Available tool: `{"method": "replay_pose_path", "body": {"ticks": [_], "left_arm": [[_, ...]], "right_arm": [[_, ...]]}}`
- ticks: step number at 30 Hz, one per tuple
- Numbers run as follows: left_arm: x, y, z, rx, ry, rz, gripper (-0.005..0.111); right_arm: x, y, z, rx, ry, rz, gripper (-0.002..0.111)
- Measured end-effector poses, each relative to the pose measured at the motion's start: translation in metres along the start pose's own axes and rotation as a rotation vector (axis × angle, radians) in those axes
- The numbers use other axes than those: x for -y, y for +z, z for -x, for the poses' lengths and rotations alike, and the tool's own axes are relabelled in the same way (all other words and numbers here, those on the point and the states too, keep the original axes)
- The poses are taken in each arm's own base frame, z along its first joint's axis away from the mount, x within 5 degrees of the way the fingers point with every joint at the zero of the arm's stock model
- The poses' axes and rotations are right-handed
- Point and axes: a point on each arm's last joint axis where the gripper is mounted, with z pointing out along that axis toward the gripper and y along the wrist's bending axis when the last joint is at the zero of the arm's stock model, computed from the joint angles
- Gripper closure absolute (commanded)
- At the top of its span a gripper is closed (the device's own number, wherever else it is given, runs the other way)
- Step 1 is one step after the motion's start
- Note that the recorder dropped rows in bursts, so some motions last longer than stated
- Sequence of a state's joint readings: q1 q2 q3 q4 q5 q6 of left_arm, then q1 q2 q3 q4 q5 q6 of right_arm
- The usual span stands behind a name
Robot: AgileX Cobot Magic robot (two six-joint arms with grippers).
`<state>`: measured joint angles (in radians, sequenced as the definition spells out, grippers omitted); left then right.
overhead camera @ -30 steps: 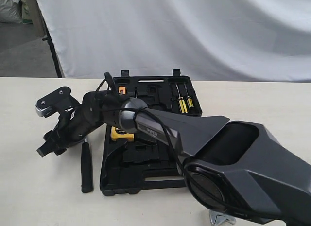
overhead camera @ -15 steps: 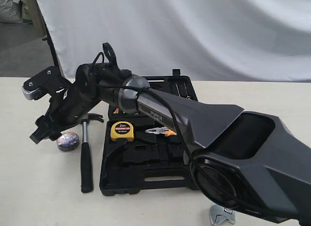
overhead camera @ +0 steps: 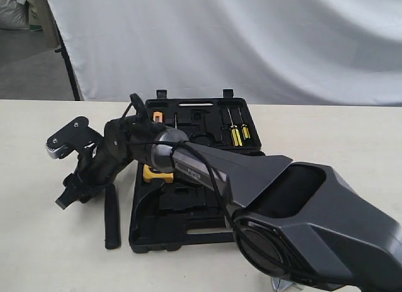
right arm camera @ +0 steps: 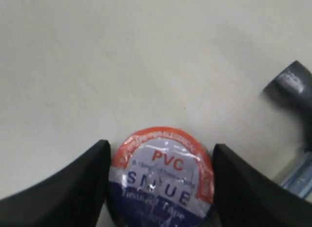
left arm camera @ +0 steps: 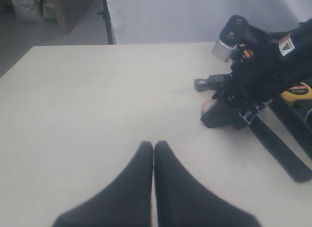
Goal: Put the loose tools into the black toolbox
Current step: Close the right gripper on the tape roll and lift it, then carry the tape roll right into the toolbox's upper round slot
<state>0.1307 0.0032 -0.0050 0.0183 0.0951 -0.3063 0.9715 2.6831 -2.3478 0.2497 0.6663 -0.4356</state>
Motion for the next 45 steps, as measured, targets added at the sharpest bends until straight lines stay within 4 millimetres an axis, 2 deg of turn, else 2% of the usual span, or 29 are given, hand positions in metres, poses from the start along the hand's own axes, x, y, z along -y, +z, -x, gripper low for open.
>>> {"method": "replay_pose_path", "body": {"ticks": [1, 2, 5, 10, 14, 17, 21, 25, 29, 34, 39, 45], "left_arm": [[0.000, 0.000, 0.000, 0.000, 0.000, 0.000, 0.106], [0.000, 0.000, 0.000, 0.000, 0.000, 0.000, 0.106], [0.000, 0.000, 0.000, 0.000, 0.000, 0.000, 0.106], [0.000, 0.000, 0.000, 0.000, 0.000, 0.000, 0.106], [0.000, 0.000, 0.000, 0.000, 0.000, 0.000, 0.106], [0.000, 0.000, 0.000, 0.000, 0.000, 0.000, 0.106], [0.000, 0.000, 0.000, 0.000, 0.000, 0.000, 0.106], [0.000, 0.000, 0.000, 0.000, 0.000, 0.000, 0.106], [0.000, 0.000, 0.000, 0.000, 0.000, 0.000, 0.106], [0.000, 0.000, 0.000, 0.000, 0.000, 0.000, 0.106], [0.000, 0.000, 0.000, 0.000, 0.000, 0.000, 0.106], [0.000, 0.000, 0.000, 0.000, 0.000, 0.000, 0.106]], "right_arm": [[0.000, -0.001, -0.001, -0.011, 0.002, 0.005, 0.093], [-0.001, -0.003, 0.000, -0.029, 0.001, 0.015, 0.107], [-0.004, -0.012, 0.001, -0.074, 0.003, 0.039, 0.108], [-0.006, -0.045, 0.017, -0.104, -0.002, 0.064, 0.108], [-0.008, -0.092, 0.043, -0.070, -0.019, 0.065, 0.108], [-0.010, -0.124, 0.056, -0.068, -0.037, 0.059, 0.108], [-0.009, -0.153, 0.060, -0.124, -0.042, 0.026, 0.108], [0.005, -0.178, 0.057, -0.174, 0.001, 0.004, 0.108], [0.032, -0.194, 0.052, -0.174, 0.074, -0.038, 0.108], [0.071, -0.198, 0.033, -0.205, 0.185, -0.079, 0.108], [0.100, -0.181, -0.006, -0.296, 0.282, -0.091, 0.108], [0.129, -0.164, -0.033, -0.218, 0.357, -0.155, 0.108]]}}
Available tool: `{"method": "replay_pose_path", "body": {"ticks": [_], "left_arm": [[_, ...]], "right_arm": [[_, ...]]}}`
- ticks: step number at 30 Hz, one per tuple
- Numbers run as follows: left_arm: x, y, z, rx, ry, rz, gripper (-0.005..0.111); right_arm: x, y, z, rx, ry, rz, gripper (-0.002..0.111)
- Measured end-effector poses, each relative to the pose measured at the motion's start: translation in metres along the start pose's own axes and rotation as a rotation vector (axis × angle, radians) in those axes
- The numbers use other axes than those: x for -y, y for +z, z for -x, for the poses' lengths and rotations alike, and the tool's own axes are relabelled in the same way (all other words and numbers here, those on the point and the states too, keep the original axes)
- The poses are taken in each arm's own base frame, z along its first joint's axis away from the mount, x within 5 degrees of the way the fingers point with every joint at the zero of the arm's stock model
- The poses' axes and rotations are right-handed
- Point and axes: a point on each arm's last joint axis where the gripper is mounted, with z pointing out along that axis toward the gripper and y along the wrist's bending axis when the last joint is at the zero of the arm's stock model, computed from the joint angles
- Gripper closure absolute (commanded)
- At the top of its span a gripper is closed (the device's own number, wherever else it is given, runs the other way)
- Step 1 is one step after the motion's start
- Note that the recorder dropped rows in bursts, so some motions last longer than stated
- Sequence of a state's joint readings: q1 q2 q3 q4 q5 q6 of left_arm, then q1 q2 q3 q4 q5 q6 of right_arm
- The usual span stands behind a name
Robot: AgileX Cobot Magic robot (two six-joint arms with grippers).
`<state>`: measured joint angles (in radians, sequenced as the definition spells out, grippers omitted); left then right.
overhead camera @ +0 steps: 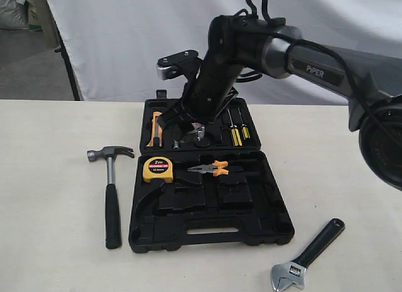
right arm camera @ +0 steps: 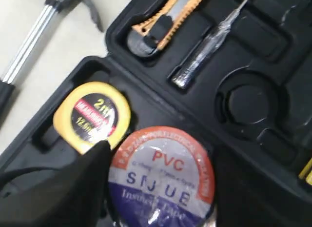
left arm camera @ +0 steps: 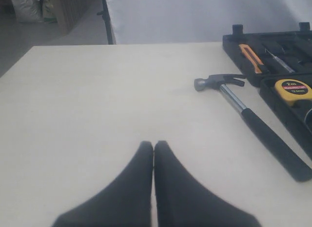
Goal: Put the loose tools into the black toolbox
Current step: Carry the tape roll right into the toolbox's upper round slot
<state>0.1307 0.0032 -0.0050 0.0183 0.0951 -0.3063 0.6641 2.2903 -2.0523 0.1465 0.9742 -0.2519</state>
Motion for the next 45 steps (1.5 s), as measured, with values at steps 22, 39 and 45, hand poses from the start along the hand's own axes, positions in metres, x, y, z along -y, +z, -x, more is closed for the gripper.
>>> {"method": "replay_pose_path", "body": {"ticks": [22, 39, 45], "left_arm": [[0.000, 0.000, 0.000, 0.000, 0.000, 0.000, 0.106], [0.000, 0.000, 0.000, 0.000, 0.000, 0.000, 0.106], [0.000, 0.000, 0.000, 0.000, 0.000, 0.000, 0.106]], "right_arm": [[0.044, 0.046, -0.020, 0.342, 0.096, -0.157, 0.108], [0.059, 0.102, -0.040, 0.416, 0.310, -0.154, 0.099], [0.054, 0.106, -0.038, 0.432, 0.300, -0.153, 0.068]]}}
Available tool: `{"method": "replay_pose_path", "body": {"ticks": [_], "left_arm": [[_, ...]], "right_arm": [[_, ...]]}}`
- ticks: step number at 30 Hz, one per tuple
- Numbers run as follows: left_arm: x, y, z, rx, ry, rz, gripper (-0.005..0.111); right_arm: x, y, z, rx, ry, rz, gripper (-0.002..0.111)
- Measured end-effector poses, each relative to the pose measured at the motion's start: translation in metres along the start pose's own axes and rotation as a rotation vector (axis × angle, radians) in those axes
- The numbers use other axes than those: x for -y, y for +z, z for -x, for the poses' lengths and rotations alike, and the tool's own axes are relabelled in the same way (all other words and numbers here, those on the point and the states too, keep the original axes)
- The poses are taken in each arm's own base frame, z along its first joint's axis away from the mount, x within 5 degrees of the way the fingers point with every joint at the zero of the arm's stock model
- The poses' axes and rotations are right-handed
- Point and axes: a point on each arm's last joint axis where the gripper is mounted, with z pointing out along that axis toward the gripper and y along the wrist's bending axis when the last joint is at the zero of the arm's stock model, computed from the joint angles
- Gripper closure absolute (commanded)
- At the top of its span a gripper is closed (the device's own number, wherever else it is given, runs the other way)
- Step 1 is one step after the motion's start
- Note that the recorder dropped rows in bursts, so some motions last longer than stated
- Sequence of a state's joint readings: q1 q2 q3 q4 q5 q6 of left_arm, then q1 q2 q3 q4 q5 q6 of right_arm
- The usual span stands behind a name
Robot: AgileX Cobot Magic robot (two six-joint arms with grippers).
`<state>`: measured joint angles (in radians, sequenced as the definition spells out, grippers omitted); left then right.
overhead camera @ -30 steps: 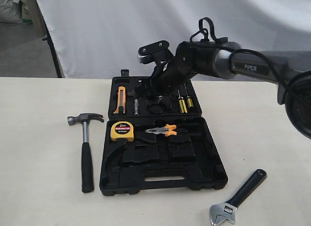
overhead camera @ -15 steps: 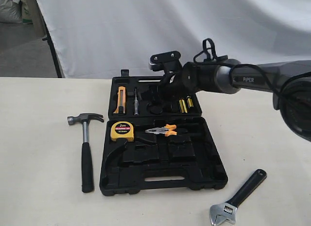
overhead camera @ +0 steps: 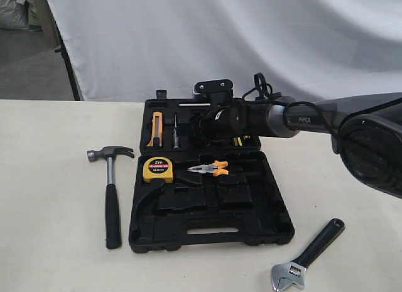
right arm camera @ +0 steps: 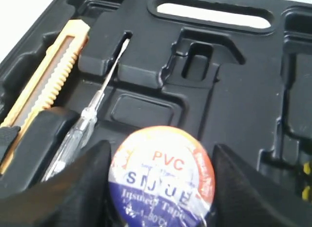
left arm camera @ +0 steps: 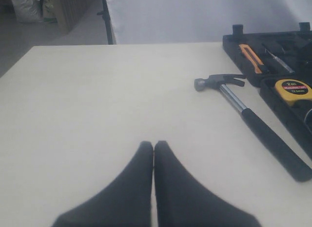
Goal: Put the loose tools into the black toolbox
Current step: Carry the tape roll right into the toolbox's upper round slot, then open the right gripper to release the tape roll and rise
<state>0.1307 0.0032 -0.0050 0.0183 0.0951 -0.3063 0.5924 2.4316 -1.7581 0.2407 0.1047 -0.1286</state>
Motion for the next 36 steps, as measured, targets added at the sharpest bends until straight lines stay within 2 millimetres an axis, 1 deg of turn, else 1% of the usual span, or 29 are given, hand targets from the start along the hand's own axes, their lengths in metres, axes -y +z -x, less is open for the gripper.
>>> {"method": "replay_pose_path", "body": {"ticks": [2, 6, 11, 13, 19, 25, 27, 30, 32, 35, 36], "left_arm": [[0.000, 0.000, 0.000, 0.000, 0.000, 0.000, 0.106], [0.000, 0.000, 0.000, 0.000, 0.000, 0.000, 0.106], [0.000, 0.000, 0.000, 0.000, 0.000, 0.000, 0.106], [0.000, 0.000, 0.000, 0.000, 0.000, 0.000, 0.106], [0.000, 0.000, 0.000, 0.000, 0.000, 0.000, 0.106], [0.000, 0.000, 0.000, 0.000, 0.000, 0.000, 0.106], [0.000, 0.000, 0.000, 0.000, 0.000, 0.000, 0.106], [0.000, 0.000, 0.000, 0.000, 0.000, 0.000, 0.106], [0.000, 0.000, 0.000, 0.000, 0.000, 0.000, 0.106], [0.000, 0.000, 0.000, 0.000, 0.000, 0.000, 0.106], [0.000, 0.000, 0.000, 0.000, 0.000, 0.000, 0.106]], "right_arm": [[0.000, 0.000, 0.000, 0.000, 0.000, 0.000, 0.065], [0.000, 0.000, -0.001, -0.020, 0.000, 0.003, 0.065], [-0.002, -0.006, -0.001, -0.084, 0.013, 0.016, 0.065], [-0.003, -0.009, 0.000, -0.100, 0.014, 0.020, 0.063], [-0.004, -0.013, 0.002, -0.113, 0.011, 0.024, 0.046], [-0.005, -0.016, 0.005, -0.118, 0.009, 0.027, 0.019], [-0.004, -0.020, 0.009, -0.111, 0.008, 0.026, 0.017], [-0.004, -0.026, 0.016, -0.103, -0.002, 0.026, 0.017], [-0.005, -0.034, 0.025, -0.081, -0.014, 0.026, 0.017], [-0.008, -0.055, 0.046, -0.031, -0.020, 0.032, 0.018], [-0.009, -0.061, 0.052, -0.018, -0.021, 0.034, 0.020]]}}
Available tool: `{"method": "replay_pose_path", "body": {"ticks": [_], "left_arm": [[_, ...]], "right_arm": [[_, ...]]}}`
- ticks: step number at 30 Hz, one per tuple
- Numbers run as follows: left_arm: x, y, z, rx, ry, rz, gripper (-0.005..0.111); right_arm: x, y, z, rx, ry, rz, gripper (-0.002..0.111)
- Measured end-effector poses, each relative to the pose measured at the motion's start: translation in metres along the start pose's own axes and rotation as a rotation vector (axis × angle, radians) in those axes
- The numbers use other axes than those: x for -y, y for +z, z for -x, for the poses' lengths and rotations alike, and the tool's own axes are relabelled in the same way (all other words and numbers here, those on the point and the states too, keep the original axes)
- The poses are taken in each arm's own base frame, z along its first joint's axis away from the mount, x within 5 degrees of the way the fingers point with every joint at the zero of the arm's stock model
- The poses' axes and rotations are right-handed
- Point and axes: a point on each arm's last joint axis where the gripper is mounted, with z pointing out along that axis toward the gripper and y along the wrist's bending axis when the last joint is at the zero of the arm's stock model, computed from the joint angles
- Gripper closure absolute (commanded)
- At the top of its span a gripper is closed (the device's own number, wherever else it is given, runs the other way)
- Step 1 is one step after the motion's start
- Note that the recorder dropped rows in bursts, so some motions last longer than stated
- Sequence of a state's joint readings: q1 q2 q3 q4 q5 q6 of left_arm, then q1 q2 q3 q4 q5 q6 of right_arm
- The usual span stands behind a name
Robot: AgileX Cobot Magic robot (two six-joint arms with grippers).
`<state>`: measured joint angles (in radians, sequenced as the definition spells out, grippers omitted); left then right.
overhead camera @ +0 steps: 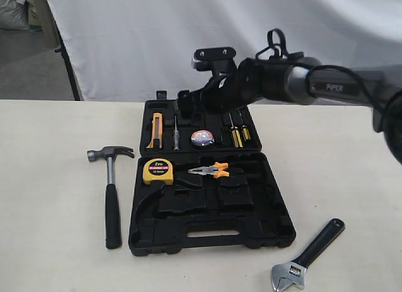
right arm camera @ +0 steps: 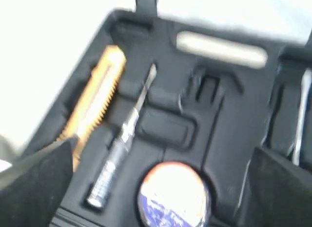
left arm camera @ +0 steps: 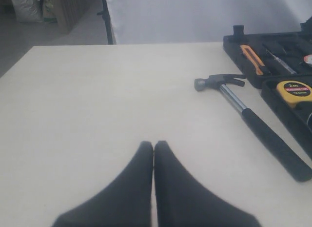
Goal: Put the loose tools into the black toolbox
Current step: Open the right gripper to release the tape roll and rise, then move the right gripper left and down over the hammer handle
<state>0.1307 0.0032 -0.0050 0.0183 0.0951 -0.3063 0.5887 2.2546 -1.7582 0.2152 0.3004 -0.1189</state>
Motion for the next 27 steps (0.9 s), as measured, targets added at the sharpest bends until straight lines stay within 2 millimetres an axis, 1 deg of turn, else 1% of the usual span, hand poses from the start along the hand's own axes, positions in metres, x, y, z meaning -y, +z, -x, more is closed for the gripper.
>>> {"method": "replay_pose_path", "body": {"ticks": [2, 5, 6, 7, 10, 11, 14, 17, 21, 27], "left_arm": [[0.000, 0.000, 0.000, 0.000, 0.000, 0.000, 0.106], [0.000, 0.000, 0.000, 0.000, 0.000, 0.000, 0.106], [0.000, 0.000, 0.000, 0.000, 0.000, 0.000, 0.106], [0.000, 0.000, 0.000, 0.000, 0.000, 0.000, 0.106], [0.000, 0.000, 0.000, 0.000, 0.000, 0.000, 0.106], [0.000, 0.000, 0.000, 0.000, 0.000, 0.000, 0.106], [0.000, 0.000, 0.000, 0.000, 0.000, 0.000, 0.106], [0.000, 0.000, 0.000, 0.000, 0.000, 0.000, 0.106], [0.000, 0.000, 0.000, 0.000, 0.000, 0.000, 0.106], [0.000, 0.000, 0.000, 0.000, 0.000, 0.000, 0.106]], "right_arm": [[-0.003, -0.017, 0.013, 0.018, -0.010, 0.007, 0.028], [-0.006, -0.037, 0.024, 0.009, -0.059, 0.018, 0.052], [-0.007, -0.043, 0.027, 0.003, -0.072, 0.020, 0.065], [-0.008, -0.048, 0.028, -0.014, -0.084, 0.025, 0.073], [-0.010, -0.061, 0.031, -0.050, -0.097, 0.037, 0.102], [-0.010, -0.063, 0.031, -0.063, -0.099, 0.040, 0.109], [-0.017, -0.068, 0.029, -0.107, -0.105, 0.061, 0.109], [-0.033, -0.069, 0.023, -0.159, -0.120, 0.096, 0.109], [-0.066, -0.068, 0.013, -0.204, -0.142, 0.152, 0.109], [-0.113, -0.058, -0.007, -0.257, -0.153, 0.212, 0.109]]}}
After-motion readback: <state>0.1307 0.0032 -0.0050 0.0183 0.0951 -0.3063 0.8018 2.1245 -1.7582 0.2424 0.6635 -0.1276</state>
